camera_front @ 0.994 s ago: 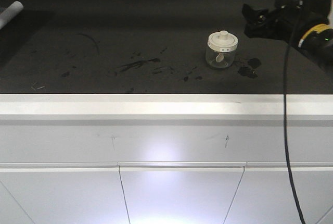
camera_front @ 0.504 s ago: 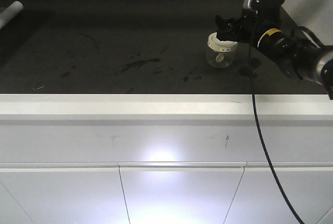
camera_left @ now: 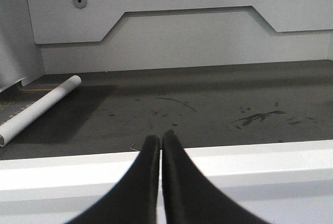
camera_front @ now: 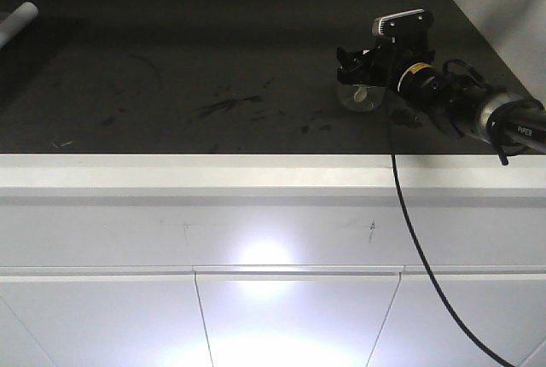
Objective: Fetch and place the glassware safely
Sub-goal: 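Close the right gripper around the white-lidded glass jar, then lift the jar with the right gripper and pull it out of the hood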
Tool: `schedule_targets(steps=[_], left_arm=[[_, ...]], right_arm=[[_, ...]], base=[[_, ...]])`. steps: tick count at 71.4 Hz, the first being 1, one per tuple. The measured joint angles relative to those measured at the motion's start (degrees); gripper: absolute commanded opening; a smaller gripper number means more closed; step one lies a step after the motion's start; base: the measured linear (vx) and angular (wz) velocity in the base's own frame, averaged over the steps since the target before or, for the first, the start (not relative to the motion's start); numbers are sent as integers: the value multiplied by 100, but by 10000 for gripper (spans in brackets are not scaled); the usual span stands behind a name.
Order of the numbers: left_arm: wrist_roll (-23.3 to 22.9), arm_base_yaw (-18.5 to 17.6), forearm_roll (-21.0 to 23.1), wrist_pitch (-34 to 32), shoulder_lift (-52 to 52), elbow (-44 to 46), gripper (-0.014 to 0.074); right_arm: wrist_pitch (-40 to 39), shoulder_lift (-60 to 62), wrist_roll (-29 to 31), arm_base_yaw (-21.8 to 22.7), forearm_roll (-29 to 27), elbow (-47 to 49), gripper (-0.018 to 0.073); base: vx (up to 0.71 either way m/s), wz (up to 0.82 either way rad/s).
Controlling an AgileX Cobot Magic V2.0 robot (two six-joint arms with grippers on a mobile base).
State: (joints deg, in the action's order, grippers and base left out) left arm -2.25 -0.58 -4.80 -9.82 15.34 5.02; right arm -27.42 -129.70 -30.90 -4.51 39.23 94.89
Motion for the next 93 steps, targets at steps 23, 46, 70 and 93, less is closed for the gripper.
schedule_targets(steps=[23,46,70,93], left_arm=[[0,0,0,0,0,0,-7],[0,0,0,0,0,0,-7],[0,0,0,0,0,0,-7],[0,0,0,0,0,0,-7]], right_arm=[[-29,0,-5,0,0,13,108],[-41,0,-118,0,17,22,-6],[236,454,-1040,0,1164,-35,-4],[560,1735,-1275,0,1323,-1311,-4]], base=[[0,0],[0,0],[0,0],[0,0]])
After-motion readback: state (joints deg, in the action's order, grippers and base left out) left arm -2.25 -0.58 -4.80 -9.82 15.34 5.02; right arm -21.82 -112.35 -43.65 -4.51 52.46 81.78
